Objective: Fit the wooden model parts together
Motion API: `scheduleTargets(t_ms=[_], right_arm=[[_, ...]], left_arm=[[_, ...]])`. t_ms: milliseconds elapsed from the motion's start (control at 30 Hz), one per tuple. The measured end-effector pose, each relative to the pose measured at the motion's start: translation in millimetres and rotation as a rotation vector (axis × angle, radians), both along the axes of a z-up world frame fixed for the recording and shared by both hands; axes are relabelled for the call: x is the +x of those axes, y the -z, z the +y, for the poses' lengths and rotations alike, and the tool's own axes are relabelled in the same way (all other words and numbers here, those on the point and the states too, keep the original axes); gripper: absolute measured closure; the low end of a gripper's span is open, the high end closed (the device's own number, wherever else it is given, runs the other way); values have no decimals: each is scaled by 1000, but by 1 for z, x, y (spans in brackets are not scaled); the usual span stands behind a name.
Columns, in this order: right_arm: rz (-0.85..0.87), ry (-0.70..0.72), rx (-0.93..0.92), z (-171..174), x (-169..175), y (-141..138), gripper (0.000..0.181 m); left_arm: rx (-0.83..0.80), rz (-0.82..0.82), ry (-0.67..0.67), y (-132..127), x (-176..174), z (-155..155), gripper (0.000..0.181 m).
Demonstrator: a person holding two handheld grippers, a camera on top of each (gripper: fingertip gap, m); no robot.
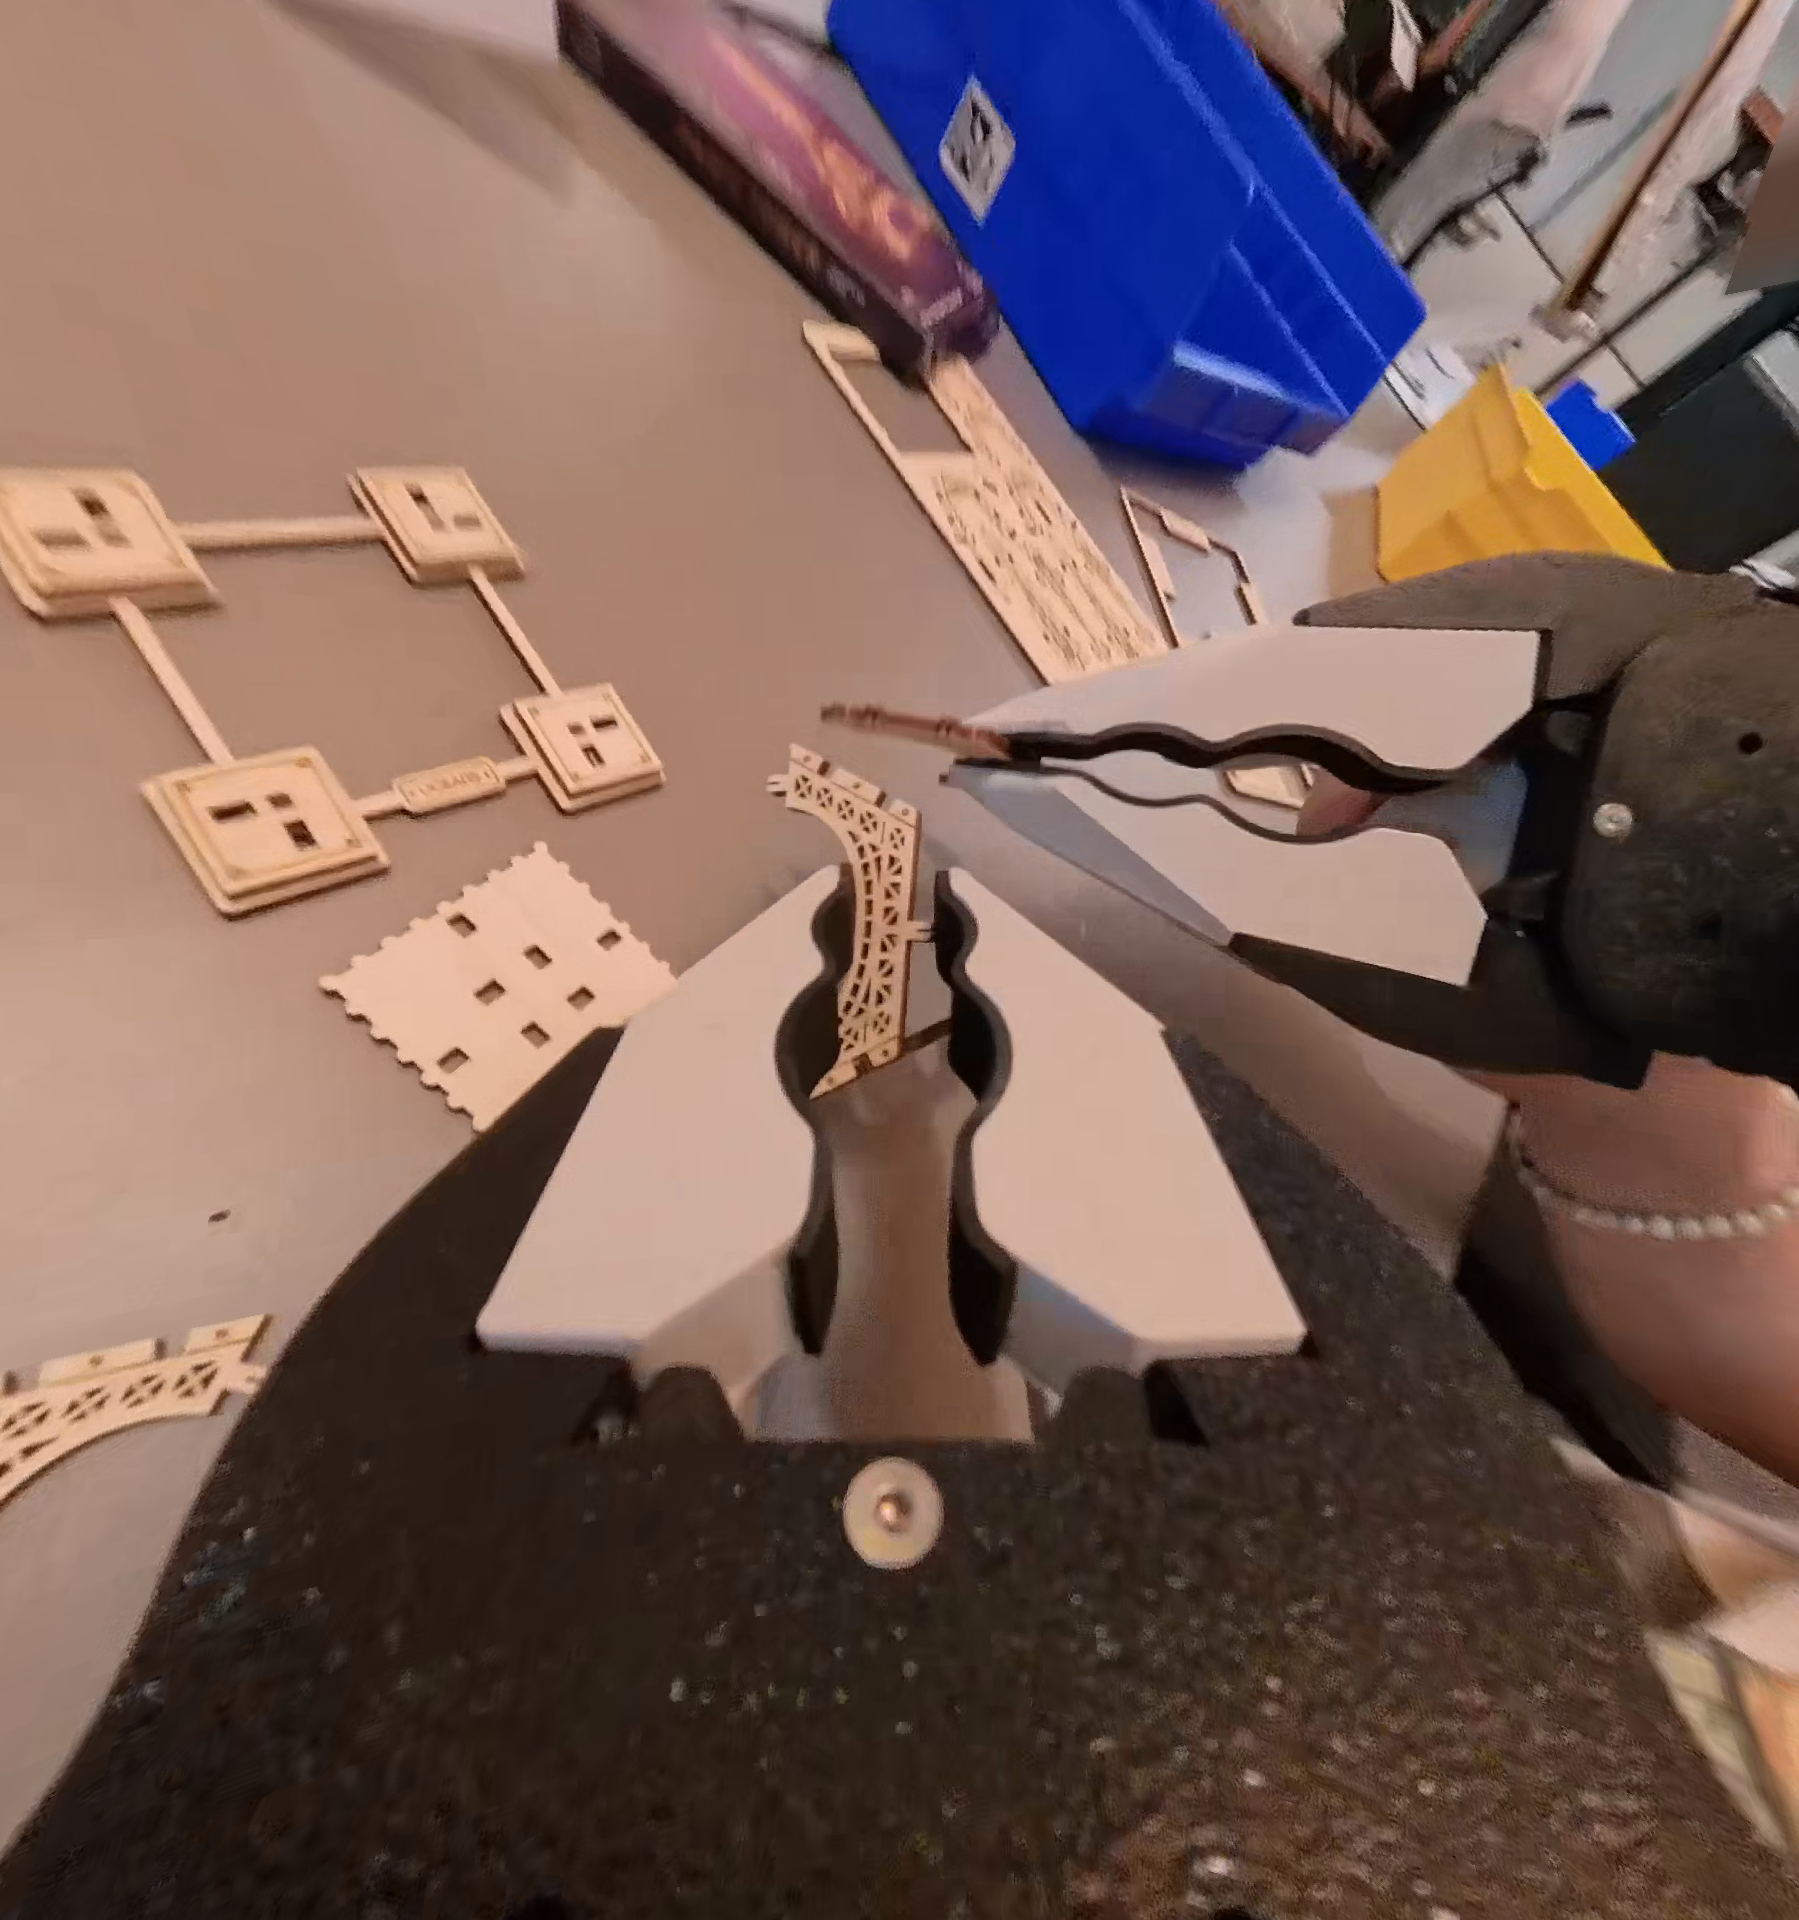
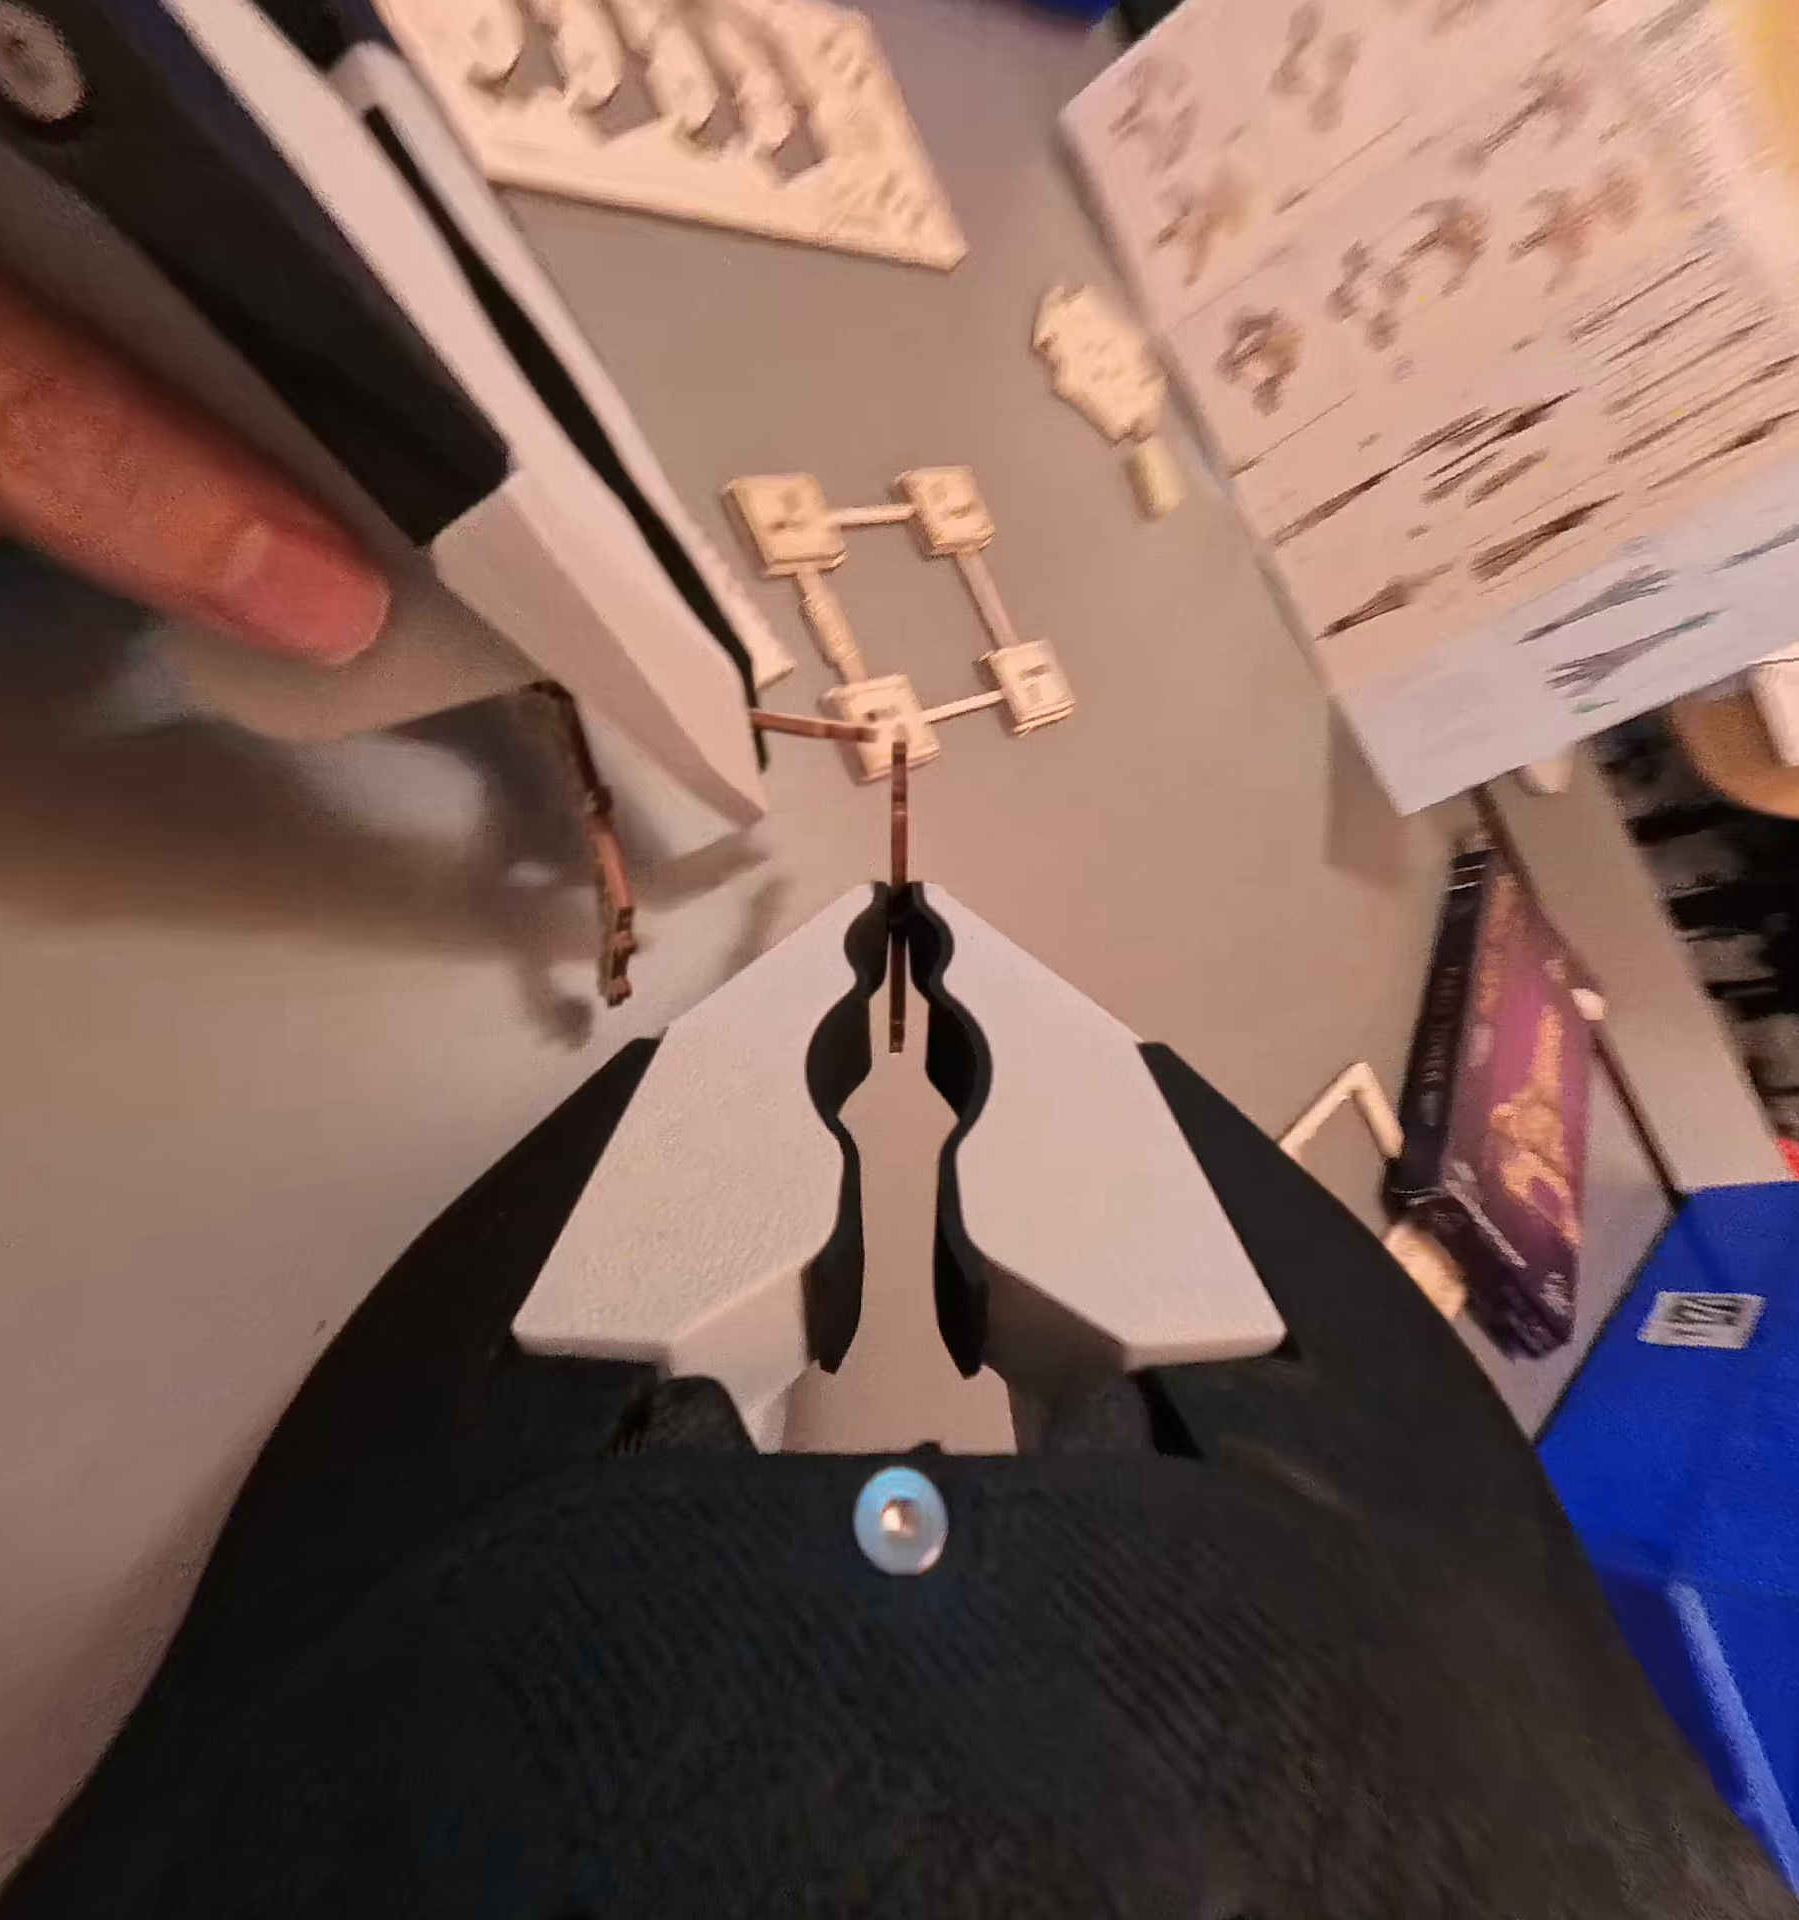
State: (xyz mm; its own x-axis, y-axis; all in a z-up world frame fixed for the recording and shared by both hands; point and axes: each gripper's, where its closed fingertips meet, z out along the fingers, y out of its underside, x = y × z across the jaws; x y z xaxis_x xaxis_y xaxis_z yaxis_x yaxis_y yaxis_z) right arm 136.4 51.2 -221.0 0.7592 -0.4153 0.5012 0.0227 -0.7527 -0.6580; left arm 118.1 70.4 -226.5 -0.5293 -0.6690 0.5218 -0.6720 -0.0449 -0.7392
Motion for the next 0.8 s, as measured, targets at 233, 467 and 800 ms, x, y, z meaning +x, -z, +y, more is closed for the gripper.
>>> scheduleTargets(t_ms=[233, 467, 800], right_arm=[[-490, 98, 139, -5, 9, -52, 181], [-662, 75, 198, 3, -2, -74, 181], [-670, 87, 179, -1, -4, -71, 181]], left_arm=[[171, -431, -154, -50, 6, 7, 170], [324, -657, -158, -67, 3, 2, 170], [345, -672, -191, -65, 4, -3, 170]])
